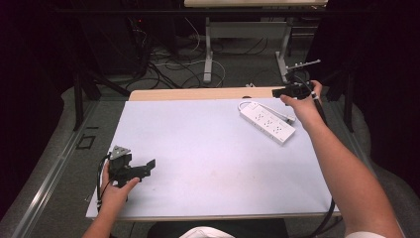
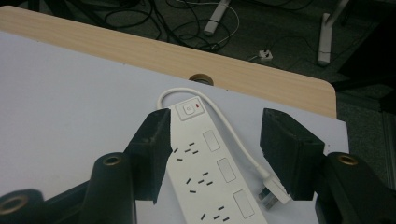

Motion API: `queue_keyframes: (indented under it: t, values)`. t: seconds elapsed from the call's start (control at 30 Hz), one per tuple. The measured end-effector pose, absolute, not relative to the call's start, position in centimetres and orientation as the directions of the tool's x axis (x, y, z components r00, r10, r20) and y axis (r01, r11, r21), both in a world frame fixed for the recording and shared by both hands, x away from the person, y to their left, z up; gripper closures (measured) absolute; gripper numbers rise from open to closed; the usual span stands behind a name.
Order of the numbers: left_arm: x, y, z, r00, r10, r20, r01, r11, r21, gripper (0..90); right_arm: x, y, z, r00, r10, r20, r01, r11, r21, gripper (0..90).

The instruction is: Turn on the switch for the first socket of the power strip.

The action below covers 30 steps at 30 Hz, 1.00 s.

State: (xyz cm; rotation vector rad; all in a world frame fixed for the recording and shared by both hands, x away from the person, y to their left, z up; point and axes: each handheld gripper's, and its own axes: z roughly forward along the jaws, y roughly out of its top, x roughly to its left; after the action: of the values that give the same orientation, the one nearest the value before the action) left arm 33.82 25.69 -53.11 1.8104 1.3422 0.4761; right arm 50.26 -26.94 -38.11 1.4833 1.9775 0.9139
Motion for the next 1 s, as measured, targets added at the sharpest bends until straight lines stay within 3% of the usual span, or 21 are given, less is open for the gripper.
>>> queue_keyframes:
  t: [1.0]
  values:
    - [34.0,25.8,-53.3,0.361,0.917,-0.167,0.616,-0.1,0.781,1.6,54.8,-27.8,-41.7,-0.178,0.984,-0.02,0.688,0.138,0.712,43.1]
